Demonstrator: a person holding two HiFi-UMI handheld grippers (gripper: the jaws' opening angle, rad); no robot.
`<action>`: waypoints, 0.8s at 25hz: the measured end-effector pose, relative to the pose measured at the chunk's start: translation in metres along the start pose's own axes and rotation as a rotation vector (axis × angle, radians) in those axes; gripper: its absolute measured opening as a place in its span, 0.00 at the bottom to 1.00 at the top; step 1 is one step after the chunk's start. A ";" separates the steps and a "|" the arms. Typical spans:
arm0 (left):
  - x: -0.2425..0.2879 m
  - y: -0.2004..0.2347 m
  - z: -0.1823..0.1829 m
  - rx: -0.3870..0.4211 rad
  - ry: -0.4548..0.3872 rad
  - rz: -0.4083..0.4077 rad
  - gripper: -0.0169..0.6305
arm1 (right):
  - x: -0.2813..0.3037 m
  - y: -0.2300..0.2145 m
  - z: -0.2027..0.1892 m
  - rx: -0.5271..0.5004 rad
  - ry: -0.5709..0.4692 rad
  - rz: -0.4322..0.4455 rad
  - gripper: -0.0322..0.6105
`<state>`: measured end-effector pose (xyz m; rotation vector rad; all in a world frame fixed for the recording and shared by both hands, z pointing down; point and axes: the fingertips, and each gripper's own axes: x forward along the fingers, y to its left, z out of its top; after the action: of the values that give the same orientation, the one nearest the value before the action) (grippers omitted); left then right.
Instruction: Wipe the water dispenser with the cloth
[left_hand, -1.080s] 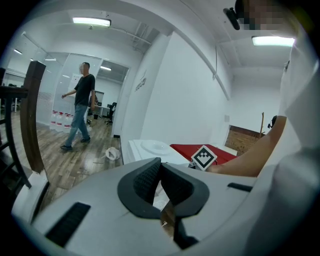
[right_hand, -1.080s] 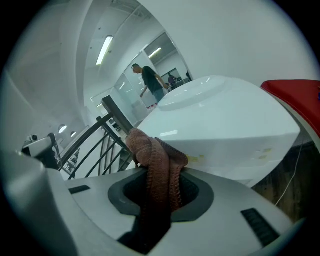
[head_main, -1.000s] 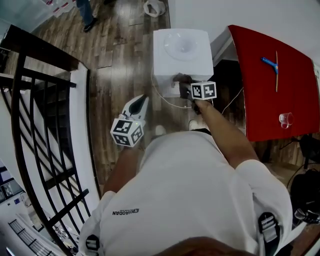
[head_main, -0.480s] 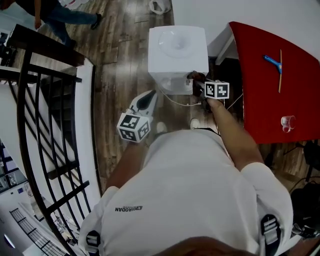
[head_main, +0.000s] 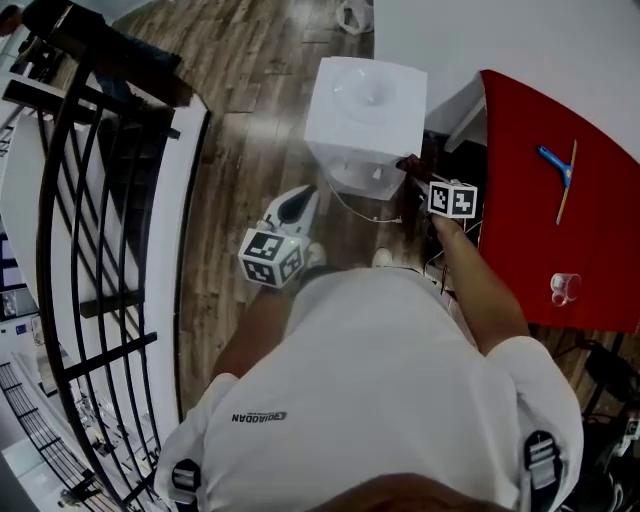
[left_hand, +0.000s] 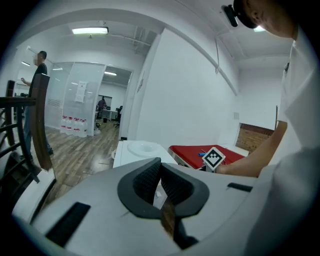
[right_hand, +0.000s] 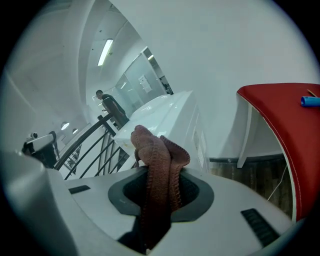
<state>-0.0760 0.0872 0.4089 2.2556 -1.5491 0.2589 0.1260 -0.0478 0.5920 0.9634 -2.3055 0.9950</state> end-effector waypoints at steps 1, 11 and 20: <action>-0.002 -0.001 0.000 -0.004 -0.005 0.015 0.02 | -0.004 0.003 0.001 -0.013 -0.006 0.015 0.19; -0.037 0.008 -0.015 -0.046 0.024 0.111 0.02 | -0.043 0.091 0.014 -0.072 -0.076 0.213 0.19; -0.088 0.068 -0.008 -0.038 -0.062 0.077 0.02 | -0.016 0.226 -0.024 -0.193 -0.012 0.286 0.19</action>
<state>-0.1713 0.1440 0.3984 2.1970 -1.6605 0.1808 -0.0285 0.0892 0.4964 0.5759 -2.5428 0.8531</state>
